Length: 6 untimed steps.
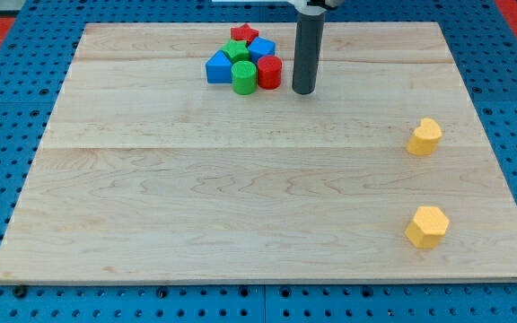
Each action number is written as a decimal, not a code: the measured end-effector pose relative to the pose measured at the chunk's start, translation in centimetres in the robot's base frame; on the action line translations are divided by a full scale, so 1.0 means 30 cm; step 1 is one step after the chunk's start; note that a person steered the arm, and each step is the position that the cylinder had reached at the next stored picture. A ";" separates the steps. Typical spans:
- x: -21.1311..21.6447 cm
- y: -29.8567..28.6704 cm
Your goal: Place the yellow blocks at the center of the board
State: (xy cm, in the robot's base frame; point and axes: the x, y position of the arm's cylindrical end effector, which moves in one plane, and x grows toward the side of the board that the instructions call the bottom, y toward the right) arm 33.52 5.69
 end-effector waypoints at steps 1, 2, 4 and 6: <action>0.000 -0.059; 0.004 0.027; 0.069 0.280; 0.070 0.432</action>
State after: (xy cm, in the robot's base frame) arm 35.61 18.64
